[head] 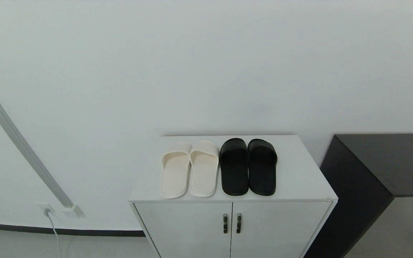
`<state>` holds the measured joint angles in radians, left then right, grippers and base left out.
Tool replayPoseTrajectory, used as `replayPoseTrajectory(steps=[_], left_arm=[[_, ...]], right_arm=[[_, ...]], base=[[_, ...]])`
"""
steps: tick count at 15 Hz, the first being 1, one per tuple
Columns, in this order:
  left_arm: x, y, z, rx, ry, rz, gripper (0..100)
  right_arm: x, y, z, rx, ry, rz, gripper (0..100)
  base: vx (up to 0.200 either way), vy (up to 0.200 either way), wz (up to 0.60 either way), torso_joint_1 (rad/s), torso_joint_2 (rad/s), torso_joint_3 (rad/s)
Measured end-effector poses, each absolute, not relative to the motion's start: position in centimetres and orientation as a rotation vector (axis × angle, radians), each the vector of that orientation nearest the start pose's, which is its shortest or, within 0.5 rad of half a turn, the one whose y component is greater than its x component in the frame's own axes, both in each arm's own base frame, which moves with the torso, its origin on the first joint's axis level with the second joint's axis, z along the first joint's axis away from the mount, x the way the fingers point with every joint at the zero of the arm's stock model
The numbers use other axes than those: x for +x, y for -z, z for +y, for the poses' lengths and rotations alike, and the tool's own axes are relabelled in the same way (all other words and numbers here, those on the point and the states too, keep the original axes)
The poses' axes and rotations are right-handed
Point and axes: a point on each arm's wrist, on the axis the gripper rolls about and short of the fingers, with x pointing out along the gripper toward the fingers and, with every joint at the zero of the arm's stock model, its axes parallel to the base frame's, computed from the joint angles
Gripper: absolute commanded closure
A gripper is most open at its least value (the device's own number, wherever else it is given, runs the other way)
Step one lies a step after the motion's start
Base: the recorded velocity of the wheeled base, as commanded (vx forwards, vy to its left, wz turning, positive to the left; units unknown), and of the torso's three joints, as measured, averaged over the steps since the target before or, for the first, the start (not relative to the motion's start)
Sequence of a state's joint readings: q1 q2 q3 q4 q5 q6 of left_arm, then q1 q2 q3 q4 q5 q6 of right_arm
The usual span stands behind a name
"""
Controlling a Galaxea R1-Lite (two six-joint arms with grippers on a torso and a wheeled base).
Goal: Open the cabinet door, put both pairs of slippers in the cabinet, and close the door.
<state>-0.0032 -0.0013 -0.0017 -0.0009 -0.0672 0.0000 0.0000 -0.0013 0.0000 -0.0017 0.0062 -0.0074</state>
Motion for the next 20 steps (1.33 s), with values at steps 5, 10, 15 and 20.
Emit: replayPoseTrajectory(steps=[5,10,15,20], left_arm=[[-2.3,-7.6,-0.1,0.001,0.071,-0.003,100],[-2.3,-7.6,-0.1,0.000,0.070,-0.003,100],[-2.3,-7.6,-0.1,0.001,0.071,-0.003,100],[-2.3,-7.6,-0.1,0.000,0.069,-0.004,100]], right_arm=[[-2.2,-7.6,0.0,0.010,-0.015,0.011,0],[-1.9,-12.7,0.1,0.088,-0.080,-0.016,0],[4.4,-16.0,0.9,0.095,-0.266,0.215,0],[13.1,-16.7,5.7,0.116,-0.390,0.331,0]], base=[[0.000,0.000,0.00,0.000,0.00,0.000],[0.000,0.000,0.00,0.000,0.00,0.000],[0.000,0.000,0.00,0.000,0.00,0.000],[0.000,0.000,0.00,0.000,0.00,0.000]])
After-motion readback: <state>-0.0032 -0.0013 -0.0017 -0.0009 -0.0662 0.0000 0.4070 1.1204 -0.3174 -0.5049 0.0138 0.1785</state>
